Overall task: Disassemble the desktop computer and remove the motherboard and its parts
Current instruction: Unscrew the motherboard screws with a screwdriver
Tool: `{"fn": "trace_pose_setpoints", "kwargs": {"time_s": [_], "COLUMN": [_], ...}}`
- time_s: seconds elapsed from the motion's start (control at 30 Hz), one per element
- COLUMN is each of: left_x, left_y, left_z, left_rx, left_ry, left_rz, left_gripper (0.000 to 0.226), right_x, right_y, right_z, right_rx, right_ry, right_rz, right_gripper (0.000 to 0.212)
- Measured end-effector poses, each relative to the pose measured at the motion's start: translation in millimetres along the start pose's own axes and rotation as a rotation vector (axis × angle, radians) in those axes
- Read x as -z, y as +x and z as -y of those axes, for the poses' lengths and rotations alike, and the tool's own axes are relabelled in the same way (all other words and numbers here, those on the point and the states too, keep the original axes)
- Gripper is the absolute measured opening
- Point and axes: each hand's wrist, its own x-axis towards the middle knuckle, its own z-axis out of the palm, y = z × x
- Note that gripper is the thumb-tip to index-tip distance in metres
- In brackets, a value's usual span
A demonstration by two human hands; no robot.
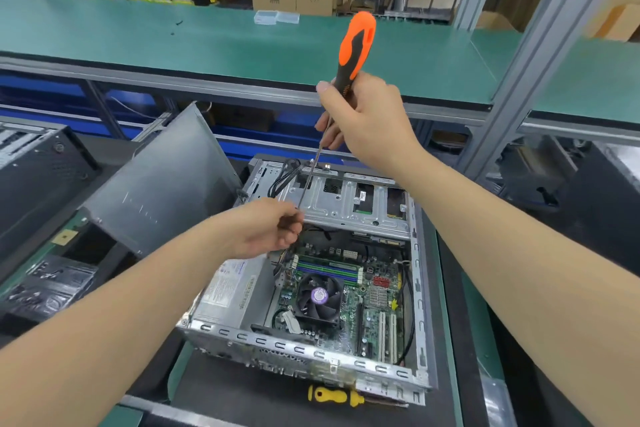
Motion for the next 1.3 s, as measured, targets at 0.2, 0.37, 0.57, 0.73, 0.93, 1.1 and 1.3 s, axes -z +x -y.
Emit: {"fn": "trace_pose_setpoints", "kwargs": {"time_s": [0.2, 0.37, 0.57, 0.73, 0.93, 1.1, 1.3], "left_x": [4, 12, 38, 48, 47, 51, 48], "left_y": [-7, -7, -9, -2, 10, 23, 37], "left_z": [13, 26, 29, 27, 25, 26, 27], "left_rx": [-0.036, -0.29, -0.501, -0.573, -0.638, -0.661, -0.618], "left_ry": [-0.2, 0.285, 0.84, 0.817, 0.821, 0.839, 1.251], "left_rz": [-0.083, -0.222, -0.101, 0.008, -0.013, -0.003, 0.112], "left_gripper": [0.017, 0.015, 0.02, 0.008, 0.009, 0.012, 0.008], "right_x": [10, -12, -51, -80, -87, -86, -84], "right_y": [-16, -33, -50, -61, -63, -61, -59], "right_z": [6, -7, -22, -33, -38, -35, -32], "right_rx": [0.009, -0.057, -0.07, -0.094, -0.125, -0.125, -0.152], "right_ry": [0.051, 0.042, -0.061, -0.197, -0.278, -0.324, -0.242], "right_rz": [0.017, 0.081, 0.189, 0.252, 0.187, 0.126, 0.002], "right_gripper": [0.028, 0.031, 0.032, 0.037, 0.045, 0.039, 0.033]}}
